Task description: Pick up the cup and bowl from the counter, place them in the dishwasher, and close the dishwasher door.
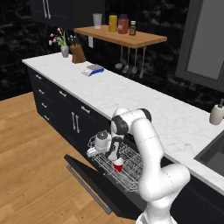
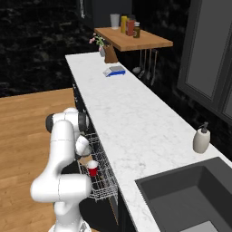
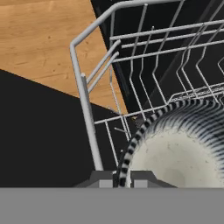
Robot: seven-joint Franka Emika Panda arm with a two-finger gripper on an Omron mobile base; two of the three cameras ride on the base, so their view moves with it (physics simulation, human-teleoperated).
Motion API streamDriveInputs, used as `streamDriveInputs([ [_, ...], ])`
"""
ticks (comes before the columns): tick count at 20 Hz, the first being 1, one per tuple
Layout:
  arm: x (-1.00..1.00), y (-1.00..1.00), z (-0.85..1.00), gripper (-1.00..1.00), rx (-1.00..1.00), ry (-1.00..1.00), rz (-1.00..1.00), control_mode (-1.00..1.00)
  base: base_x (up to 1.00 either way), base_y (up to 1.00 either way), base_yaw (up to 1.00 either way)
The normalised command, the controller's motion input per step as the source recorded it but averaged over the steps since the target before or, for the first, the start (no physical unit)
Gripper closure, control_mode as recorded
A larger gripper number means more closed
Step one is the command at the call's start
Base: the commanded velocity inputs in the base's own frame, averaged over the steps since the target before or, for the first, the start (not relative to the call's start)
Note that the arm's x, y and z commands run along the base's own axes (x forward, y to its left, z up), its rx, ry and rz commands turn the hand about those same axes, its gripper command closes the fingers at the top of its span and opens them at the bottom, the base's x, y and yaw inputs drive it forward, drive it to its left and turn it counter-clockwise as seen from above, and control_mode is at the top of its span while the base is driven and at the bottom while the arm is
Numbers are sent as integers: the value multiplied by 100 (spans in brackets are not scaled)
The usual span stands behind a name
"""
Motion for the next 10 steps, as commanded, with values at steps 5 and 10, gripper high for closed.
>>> streamDriveInputs([
  [5, 0, 16, 0, -100, -2, -10, 0, -100, 0, 0, 0],
  [10, -12, 22, 24, -100, 0, -8, -1, -100, 0, 0, 0],
])
